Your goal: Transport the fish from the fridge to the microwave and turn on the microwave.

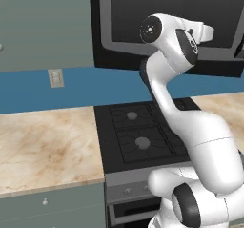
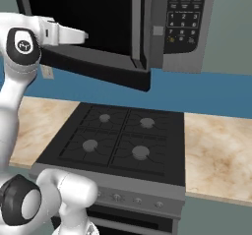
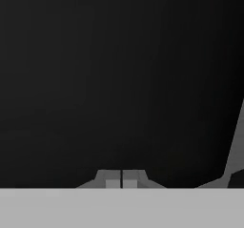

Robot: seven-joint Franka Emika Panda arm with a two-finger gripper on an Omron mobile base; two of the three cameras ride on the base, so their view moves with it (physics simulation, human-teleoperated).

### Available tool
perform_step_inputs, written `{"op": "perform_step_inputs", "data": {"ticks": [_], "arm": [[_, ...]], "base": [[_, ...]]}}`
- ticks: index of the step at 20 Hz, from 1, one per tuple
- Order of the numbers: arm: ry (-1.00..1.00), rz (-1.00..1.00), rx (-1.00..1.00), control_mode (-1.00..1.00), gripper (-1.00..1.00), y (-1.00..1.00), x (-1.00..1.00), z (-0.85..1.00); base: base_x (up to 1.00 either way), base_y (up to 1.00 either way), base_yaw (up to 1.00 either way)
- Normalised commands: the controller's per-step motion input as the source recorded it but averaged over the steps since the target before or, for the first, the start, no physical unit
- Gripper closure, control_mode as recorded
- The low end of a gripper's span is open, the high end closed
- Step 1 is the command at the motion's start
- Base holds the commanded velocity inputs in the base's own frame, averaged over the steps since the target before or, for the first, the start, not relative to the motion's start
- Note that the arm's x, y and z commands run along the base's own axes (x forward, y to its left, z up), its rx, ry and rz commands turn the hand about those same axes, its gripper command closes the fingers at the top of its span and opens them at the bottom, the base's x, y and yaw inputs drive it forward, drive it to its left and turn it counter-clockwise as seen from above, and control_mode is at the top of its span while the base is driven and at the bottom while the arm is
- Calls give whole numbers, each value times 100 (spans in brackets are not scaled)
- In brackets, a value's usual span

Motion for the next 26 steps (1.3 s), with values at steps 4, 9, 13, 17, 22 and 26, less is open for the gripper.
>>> {"op": "perform_step_inputs", "data": {"ticks": [4, 9, 13, 17, 22, 26], "arm": [[1, 9, 14, -100, 100, -34, 17, 24], [0, 9, 8, -100, 100, -30, 24, 3], [0, 12, 2, -100, 100, -22, 34, -2], [0, 13, 0, -100, 100, -21, 32, 0], [0, 12, 2, -100, 100, -22, 32, 0], [0, 14, 6, -100, 100, -21, 36, 0]], "base": [[0, 0, 0], [0, 0, 0], [0, 0, 0], [0, 0, 0], [0, 0, 0], [0, 0, 0]]}}
